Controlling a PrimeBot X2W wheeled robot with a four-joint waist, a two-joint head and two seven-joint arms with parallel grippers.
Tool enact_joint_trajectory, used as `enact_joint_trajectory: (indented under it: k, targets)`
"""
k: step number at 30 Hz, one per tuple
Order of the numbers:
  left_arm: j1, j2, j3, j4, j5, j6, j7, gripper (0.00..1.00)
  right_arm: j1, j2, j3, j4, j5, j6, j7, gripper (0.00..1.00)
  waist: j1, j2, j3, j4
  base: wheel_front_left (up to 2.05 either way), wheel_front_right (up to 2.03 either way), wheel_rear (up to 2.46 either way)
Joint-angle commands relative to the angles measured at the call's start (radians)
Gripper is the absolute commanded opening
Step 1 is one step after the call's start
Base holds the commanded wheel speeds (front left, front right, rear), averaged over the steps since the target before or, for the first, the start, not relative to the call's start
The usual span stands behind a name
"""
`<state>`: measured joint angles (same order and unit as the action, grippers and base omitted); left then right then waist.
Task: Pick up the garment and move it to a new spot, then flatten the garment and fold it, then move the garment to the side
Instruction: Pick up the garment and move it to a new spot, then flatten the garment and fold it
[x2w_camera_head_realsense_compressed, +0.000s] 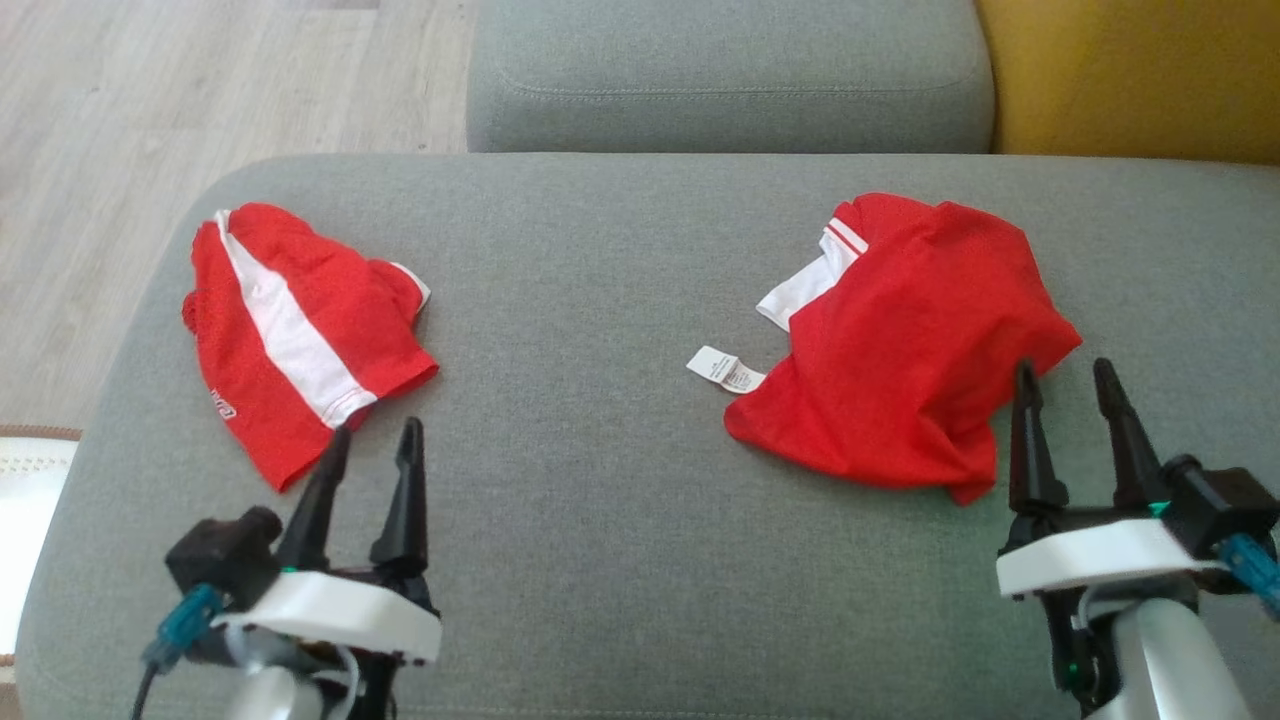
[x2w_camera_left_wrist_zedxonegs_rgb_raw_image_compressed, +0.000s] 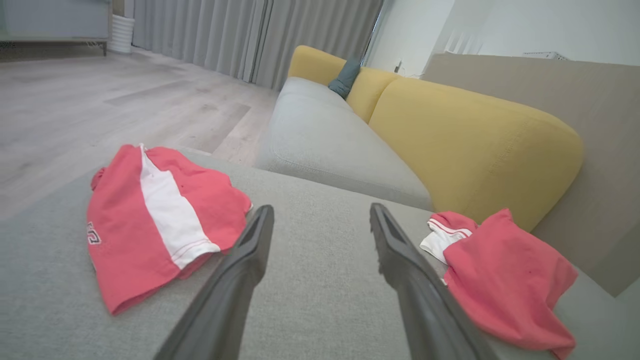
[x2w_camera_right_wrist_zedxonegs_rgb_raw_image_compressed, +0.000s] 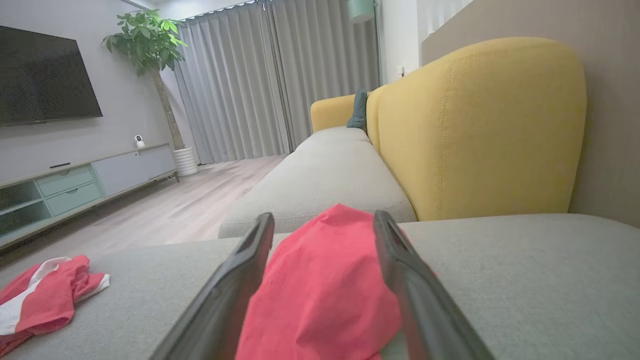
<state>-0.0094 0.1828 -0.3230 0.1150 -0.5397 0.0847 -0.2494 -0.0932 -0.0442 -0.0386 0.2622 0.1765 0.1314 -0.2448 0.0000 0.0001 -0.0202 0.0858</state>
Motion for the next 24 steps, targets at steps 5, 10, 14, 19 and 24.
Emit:
enact_joint_trajectory:
  k: [5, 10, 14, 19, 24]
  targets:
    - [-0.024, -0.036, 0.123, -0.052, 0.097, -0.063, -0.012, 1.00, -0.022, -0.006, 0.044, -0.021, 0.011, -0.001, -0.002, 1.00, 0.0000, -0.0001, 0.001, -0.004, 0.00, 0.00, 0.00]
    - [-0.022, -0.076, 0.171, -0.041, 0.134, -0.104, -0.012, 1.00, -0.022, -0.006, 0.044, -0.017, 0.013, -0.001, -0.004, 1.00, 0.0000, -0.0001, 0.003, -0.006, 0.00, 0.00, 0.00]
    - [-0.029, -0.101, 0.189, -0.037, 0.151, -0.131, -0.012, 1.00, -0.026, -0.006, 0.080, -0.013, -0.003, -0.001, 0.002, 1.00, 0.0000, -0.0001, 0.034, 0.003, 0.00, 0.00, 0.00]
    - [-0.049, -0.116, 0.189, -0.023, 0.161, -0.154, -0.012, 1.00, -0.064, -0.006, 0.198, -0.004, -0.019, -0.001, 0.033, 1.00, 0.0000, -0.0001, 0.075, 0.025, 0.00, 0.00, 0.00]
    - [-0.090, -0.130, 0.173, 0.010, 0.159, -0.178, -0.012, 1.00, -0.148, -0.006, 0.320, 0.124, -0.047, -0.001, 0.100, 1.00, 0.0000, -0.0001, 0.132, 0.102, 0.00, 0.00, 0.00]
